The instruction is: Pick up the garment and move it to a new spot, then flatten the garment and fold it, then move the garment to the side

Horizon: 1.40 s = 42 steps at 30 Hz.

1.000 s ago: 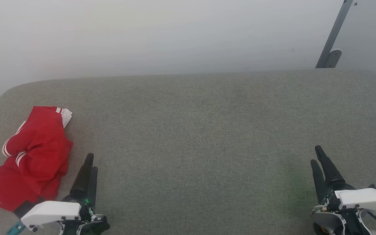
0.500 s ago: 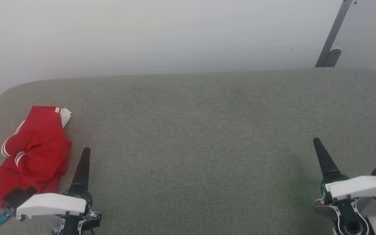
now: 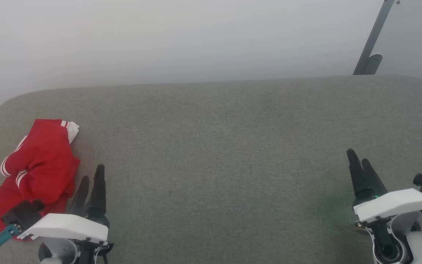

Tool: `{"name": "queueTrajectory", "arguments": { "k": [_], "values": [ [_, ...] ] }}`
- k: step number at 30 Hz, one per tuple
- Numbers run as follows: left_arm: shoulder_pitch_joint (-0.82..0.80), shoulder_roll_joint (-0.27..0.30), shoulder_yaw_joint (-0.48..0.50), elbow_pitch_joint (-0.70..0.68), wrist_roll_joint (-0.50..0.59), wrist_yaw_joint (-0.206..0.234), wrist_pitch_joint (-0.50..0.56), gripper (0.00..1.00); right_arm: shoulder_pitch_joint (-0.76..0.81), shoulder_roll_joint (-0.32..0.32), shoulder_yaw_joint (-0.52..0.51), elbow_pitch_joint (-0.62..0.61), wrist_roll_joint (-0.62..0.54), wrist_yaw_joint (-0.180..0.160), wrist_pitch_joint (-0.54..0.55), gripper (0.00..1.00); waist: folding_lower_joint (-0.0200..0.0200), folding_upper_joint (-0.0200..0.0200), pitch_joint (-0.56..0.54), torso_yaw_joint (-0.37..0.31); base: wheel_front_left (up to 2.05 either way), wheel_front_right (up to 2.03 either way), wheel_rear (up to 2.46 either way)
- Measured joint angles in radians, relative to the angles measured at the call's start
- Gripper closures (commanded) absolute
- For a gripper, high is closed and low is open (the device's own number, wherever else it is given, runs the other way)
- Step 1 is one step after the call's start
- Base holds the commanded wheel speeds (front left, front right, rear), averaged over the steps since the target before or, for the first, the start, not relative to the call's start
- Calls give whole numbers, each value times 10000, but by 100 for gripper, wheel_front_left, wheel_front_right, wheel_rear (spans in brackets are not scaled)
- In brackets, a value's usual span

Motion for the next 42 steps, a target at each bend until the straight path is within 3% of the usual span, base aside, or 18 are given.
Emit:
{"name": "queueTrajectory", "arguments": {
  "k": [21, 42],
  "values": [
    [67, 458, -803, 6, 3053, 688, -669, 0, -397, -130, 324, 155, -3599, 0, -679, 0, 1, 0, -3, -76, 0, 0, 0],
    [198, 686, -984, 355, 4807, 970, -1191, 0, -508, -119, 125, 316, -5710, 0, -1200, 0, 0, 0, -33, -156, 0, 0, 0]
  ]
}}
